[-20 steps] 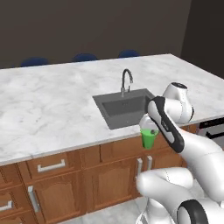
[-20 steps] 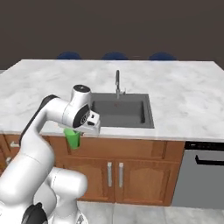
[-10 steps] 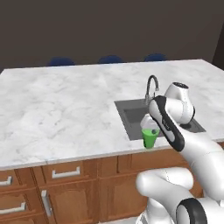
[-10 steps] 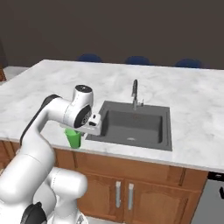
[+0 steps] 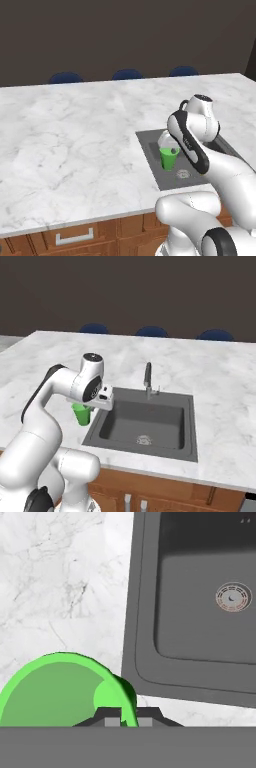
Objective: Pick the cup and bowl from the counter and place them on the counter next to the sink.
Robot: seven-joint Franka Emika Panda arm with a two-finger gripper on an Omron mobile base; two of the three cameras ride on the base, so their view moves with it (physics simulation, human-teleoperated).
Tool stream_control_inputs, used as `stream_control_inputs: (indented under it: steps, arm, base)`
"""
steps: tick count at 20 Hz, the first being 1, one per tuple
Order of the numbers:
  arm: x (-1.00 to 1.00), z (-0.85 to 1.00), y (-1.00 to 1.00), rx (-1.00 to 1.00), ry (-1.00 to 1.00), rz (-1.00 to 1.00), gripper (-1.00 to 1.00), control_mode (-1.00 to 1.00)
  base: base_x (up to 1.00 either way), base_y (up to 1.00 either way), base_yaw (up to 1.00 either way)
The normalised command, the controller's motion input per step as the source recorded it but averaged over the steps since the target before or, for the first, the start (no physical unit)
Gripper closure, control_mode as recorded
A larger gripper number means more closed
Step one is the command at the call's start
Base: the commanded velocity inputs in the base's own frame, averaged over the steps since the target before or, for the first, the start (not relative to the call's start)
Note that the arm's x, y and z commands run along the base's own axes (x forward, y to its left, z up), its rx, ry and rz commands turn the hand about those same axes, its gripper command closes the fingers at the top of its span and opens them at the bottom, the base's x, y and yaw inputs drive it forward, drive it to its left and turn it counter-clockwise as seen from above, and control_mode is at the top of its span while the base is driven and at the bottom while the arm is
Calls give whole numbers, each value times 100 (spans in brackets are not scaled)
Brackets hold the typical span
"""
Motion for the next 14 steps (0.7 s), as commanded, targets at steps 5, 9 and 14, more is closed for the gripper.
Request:
stream_control_inputs:
  steps: [5, 9, 14]
  arm:
    - [0, 0, 0, 0, 0, 0, 100, 100]
    - [0, 0, 0, 0, 0, 0, 100, 100]
    - [0, 0, 0, 0, 0, 0, 100, 100]
  base:
    - [10, 0, -3]
    - [0, 0, 0]
    - [0, 0, 0]
